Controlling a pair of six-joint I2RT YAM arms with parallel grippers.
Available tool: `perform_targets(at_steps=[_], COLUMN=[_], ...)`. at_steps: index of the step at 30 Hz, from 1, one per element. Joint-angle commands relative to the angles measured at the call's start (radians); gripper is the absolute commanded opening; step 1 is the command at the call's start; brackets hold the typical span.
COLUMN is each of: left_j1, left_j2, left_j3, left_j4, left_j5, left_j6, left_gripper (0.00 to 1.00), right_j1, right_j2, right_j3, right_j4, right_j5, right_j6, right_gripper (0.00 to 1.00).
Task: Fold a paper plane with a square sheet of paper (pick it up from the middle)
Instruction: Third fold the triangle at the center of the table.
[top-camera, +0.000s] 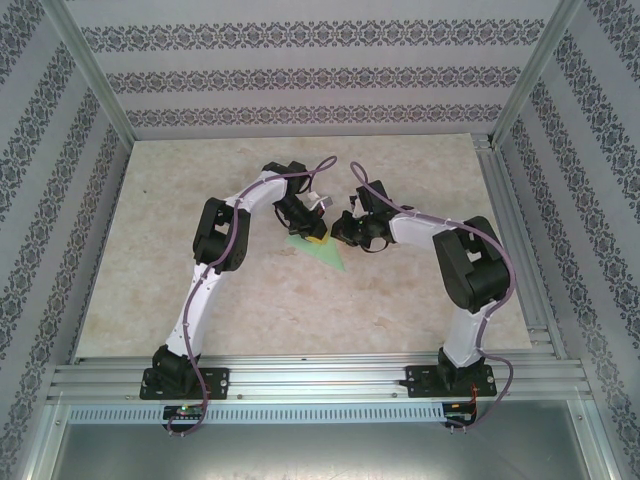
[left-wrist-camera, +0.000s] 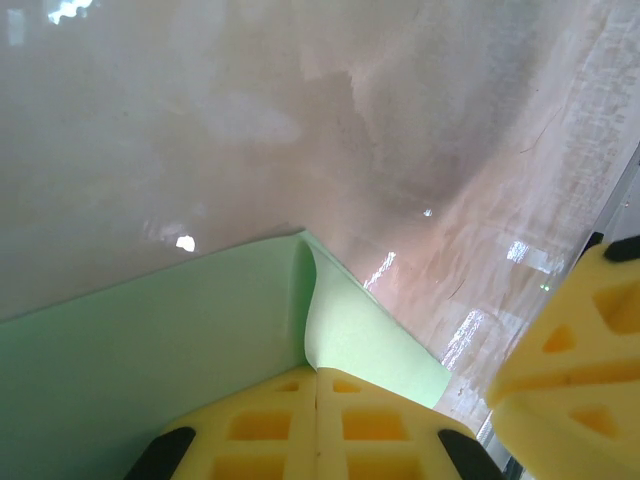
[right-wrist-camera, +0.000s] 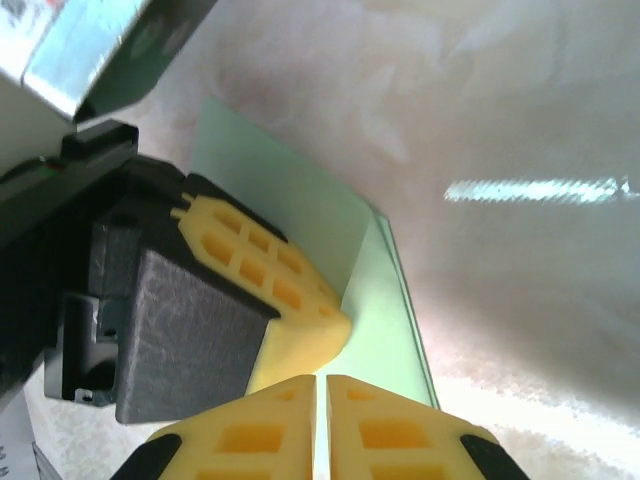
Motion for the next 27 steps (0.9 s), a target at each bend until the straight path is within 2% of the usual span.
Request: perform_targets(at_steps=[1,8,18,27], left_j1=[0.014,0.015,0.016,0.014], left_j2=[0.023,0.021,0.021,0.021], left_j3=[0.008,0.009,0.009,0.009], left_j4=[-0.010,-0.015,-0.013,-0.015], left_j5=[-0.028,-0.030,-0.033,-0.032], left_j6=[0.021,0.023,0.022,0.021], left_gripper=[0.01,0.01,0.01,0.01], right_j1=[0.015,0.030,0.060,0.074], right_j2=[0.009,0.035,-0.092,-0.049], right_j3=[-0.070,-0.130,-0.139,-0.199], right_j4=[0.071,0.084,0.011,-0.035], right_j5=[-0.033,-0.019,-0.031,0.025], right_j6=[0.030,0.037,-0.005,-0.034], right_gripper=[0.12,0.12,0.13,0.13])
